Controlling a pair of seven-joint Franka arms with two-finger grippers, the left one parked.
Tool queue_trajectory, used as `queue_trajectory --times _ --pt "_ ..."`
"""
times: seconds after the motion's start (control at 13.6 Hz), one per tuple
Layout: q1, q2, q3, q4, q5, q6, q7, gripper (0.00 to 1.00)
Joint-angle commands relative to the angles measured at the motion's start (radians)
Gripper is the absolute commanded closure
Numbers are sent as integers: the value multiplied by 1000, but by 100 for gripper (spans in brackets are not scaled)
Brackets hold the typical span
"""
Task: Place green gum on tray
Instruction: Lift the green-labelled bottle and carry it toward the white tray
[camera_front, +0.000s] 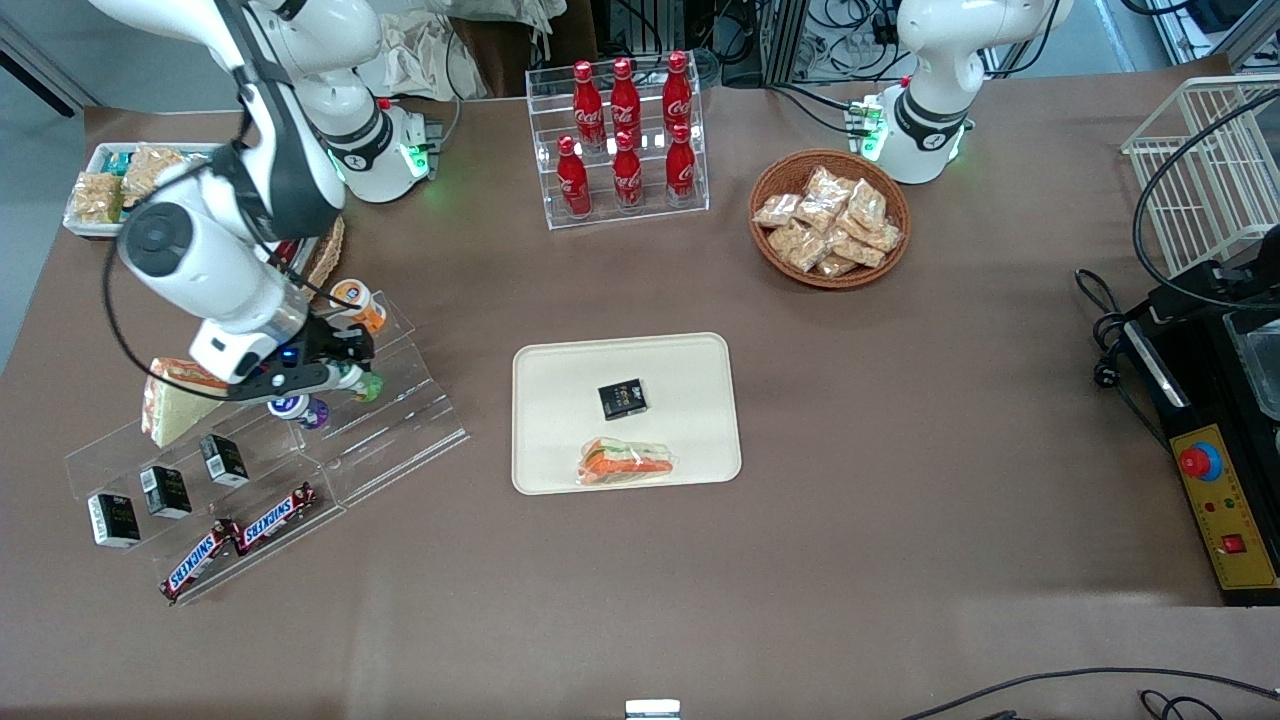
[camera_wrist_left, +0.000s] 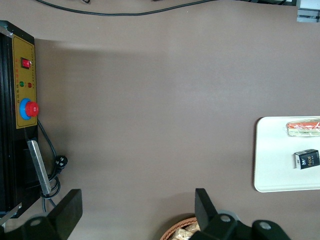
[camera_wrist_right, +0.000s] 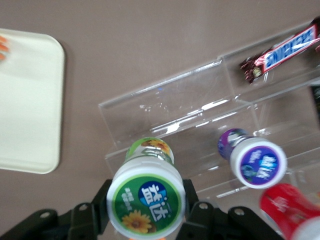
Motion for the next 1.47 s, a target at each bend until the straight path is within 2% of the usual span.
queue_trajectory --times 0.0,0.15,0.37,0.59,0.74,1.03,1.4 --pt "11 29 -1 208 20 -171 22 83" --pt "41 40 -2 322 20 -269 59 83" --pt "118 87 -2 465 34 -376 226 83" --pt "224 129 -1 508 35 -378 428 83" --pt "290 156 -2 508 73 -366 569 83" --pt "399 251 -4 423 89 -170 683 83" --pt "495 290 -5 112 81 176 762 83"
